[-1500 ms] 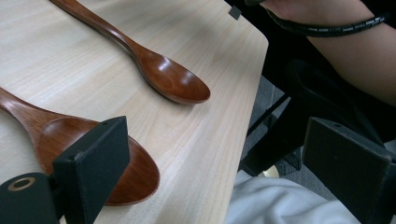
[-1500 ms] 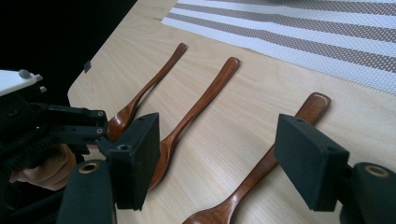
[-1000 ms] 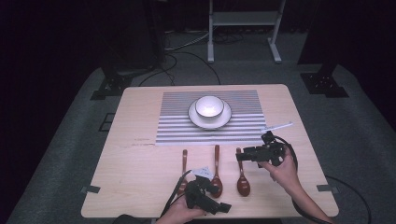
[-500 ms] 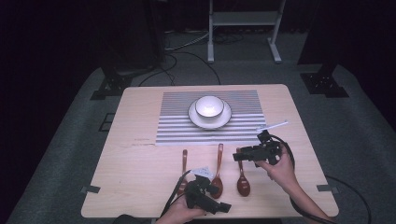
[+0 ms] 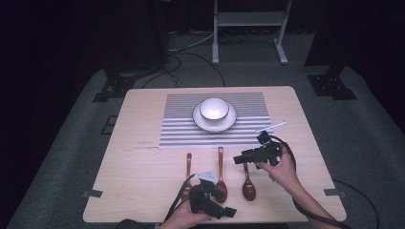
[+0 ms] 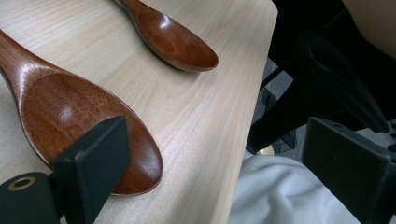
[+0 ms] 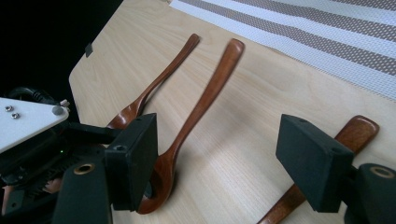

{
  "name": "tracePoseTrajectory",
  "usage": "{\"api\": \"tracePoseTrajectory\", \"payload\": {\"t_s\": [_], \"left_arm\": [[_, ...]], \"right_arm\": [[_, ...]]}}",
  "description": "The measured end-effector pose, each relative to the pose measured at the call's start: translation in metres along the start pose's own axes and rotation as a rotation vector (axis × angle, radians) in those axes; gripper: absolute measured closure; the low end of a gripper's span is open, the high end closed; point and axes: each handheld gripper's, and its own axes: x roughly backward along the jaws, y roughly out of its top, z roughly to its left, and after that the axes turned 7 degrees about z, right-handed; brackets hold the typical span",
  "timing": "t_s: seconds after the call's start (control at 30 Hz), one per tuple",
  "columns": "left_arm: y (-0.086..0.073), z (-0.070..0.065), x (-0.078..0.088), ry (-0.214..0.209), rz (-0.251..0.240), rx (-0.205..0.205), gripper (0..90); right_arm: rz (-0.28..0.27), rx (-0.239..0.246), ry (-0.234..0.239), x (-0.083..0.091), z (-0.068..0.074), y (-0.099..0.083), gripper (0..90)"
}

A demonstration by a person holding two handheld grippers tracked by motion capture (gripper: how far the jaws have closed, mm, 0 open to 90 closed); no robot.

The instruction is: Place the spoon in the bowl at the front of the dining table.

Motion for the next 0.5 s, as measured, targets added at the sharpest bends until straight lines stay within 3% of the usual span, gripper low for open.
{"api": "tracePoseTrajectory", "payload": {"t_s": [0.5], "left_arm": [[0.000, 0.000, 0.000, 0.000, 0.002, -0.004, 6.9]], "right_arm": [[0.091, 0.010, -0.007, -0.021, 0.005, 0.026, 27.5]]}}
